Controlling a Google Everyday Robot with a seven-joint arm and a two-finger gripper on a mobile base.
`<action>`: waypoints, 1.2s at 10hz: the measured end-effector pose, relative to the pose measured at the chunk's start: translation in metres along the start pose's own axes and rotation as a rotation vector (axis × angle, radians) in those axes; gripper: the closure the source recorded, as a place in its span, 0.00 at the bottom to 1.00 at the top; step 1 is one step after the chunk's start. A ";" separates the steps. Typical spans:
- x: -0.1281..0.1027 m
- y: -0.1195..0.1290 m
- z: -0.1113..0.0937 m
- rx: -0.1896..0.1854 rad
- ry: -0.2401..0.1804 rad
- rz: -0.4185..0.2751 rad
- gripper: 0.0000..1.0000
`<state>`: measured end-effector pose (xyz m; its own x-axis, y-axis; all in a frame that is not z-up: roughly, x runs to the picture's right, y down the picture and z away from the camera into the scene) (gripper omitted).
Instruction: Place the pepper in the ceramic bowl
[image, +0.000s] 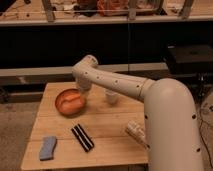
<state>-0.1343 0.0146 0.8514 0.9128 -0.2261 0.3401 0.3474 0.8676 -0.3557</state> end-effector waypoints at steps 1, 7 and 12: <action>0.001 -0.002 0.001 0.004 0.003 -0.001 1.00; -0.005 -0.010 0.007 0.010 -0.002 -0.015 1.00; -0.005 -0.014 0.010 0.014 0.000 -0.020 1.00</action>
<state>-0.1461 0.0078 0.8638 0.9058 -0.2436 0.3467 0.3626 0.8691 -0.3365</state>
